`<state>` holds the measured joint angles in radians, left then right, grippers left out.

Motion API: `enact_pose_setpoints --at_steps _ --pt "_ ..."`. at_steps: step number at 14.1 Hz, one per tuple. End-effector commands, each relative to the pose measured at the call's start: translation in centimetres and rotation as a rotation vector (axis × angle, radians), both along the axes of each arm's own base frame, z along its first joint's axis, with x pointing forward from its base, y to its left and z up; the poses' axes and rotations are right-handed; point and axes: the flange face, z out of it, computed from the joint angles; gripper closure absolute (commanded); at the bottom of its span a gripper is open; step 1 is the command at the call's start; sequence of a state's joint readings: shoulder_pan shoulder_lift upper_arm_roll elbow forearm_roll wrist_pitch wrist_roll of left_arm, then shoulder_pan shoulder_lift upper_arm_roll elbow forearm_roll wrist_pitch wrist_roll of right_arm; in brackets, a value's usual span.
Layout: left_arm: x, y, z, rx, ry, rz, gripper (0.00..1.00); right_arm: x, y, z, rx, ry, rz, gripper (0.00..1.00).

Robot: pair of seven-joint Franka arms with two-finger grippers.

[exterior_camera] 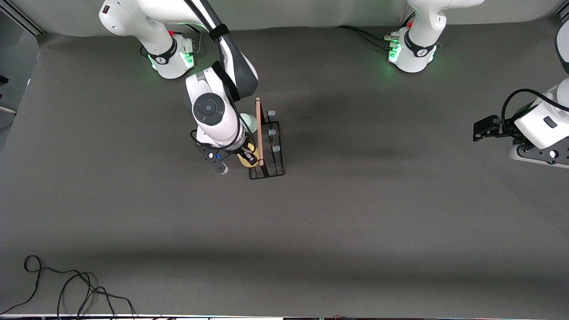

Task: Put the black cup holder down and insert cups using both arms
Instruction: 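Lower the yellow cup onto a holder peg with the right gripper, then open the right gripper and withdraw it from the holder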

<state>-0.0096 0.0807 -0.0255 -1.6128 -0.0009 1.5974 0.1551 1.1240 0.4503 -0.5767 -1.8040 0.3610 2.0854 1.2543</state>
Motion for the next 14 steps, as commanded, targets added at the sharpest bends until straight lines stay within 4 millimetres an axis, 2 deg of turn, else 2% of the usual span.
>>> enact_pose_setpoints --at_steps 1,2,5,7,8,11,13,14 --pt "0.0 0.0 0.5 0.014 0.008 0.000 0.00 0.6 0.1 3.2 0.033 -0.018 -0.007 0.00" --pt "0.0 0.0 0.5 0.014 0.008 0.002 0.00 1.0 -0.1 5.5 0.033 -0.006 0.001 0.00" --pt "0.0 0.0 0.5 0.014 0.008 0.000 0.00 2.7 -1.3 14.2 -0.004 0.016 0.040 0.00" --pt "0.0 0.0 0.5 0.014 0.008 0.000 0.00 3.1 -3.2 19.3 0.000 0.023 0.102 0.00" --pt "0.0 0.0 0.5 0.012 0.008 0.000 0.00 3.1 -4.8 21.3 0.017 0.032 0.163 0.00" --pt "0.0 0.0 0.5 0.013 0.008 -0.001 0.00 3.5 -11.7 25.6 0.049 0.015 0.371 0.00" --pt "0.0 0.0 0.5 0.014 0.008 0.000 0.00 3.4 -14.5 27.1 0.035 -0.001 0.476 0.00" --pt "0.0 0.0 0.5 0.014 0.008 0.000 0.00 3.4 -16.6 27.8 0.043 -0.011 0.500 0.00"
